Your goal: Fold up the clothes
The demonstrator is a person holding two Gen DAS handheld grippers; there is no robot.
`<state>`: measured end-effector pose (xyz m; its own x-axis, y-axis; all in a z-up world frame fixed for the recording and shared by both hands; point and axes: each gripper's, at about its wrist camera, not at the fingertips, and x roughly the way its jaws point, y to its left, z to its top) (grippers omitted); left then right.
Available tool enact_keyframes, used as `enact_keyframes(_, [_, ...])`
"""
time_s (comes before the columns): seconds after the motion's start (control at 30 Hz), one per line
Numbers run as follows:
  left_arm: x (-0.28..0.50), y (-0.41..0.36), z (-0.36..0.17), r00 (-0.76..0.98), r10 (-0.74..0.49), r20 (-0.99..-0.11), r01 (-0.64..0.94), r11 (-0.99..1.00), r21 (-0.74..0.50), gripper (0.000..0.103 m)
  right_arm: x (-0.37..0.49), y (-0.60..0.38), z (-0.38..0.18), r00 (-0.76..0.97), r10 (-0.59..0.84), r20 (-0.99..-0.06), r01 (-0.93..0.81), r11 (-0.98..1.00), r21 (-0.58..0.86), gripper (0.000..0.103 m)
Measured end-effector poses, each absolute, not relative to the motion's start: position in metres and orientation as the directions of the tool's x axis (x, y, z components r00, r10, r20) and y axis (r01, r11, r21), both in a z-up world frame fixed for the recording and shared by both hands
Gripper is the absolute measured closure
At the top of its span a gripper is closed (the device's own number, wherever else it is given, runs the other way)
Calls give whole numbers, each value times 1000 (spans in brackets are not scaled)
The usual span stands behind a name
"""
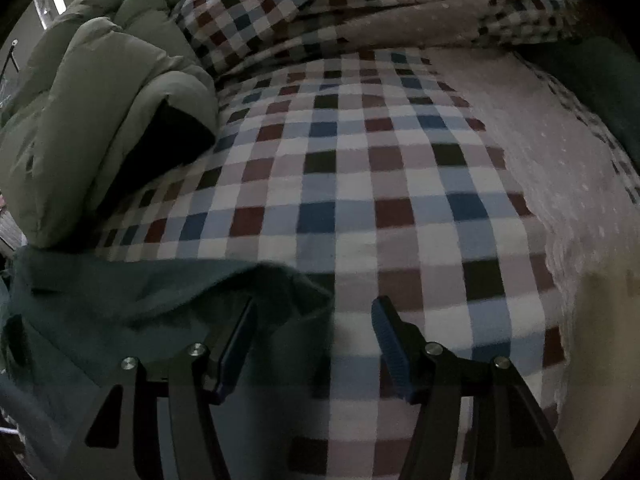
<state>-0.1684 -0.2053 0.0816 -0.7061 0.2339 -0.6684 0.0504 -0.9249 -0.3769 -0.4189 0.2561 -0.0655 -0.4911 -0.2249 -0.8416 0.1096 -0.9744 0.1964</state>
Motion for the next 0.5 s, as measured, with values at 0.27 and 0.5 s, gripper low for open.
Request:
enact_keyframes(0.27, [-184,-214,74,-702,187,-687,69,-943,-327,101,-418,274,-42,-607,-129,-784,38,-990,134,103])
enact_keyframes(0.5, [-233,-232,37,-642,68,-763,187,-952,-243,98,-428,274,-52,-582,2,-813,-21,-1000,12,84])
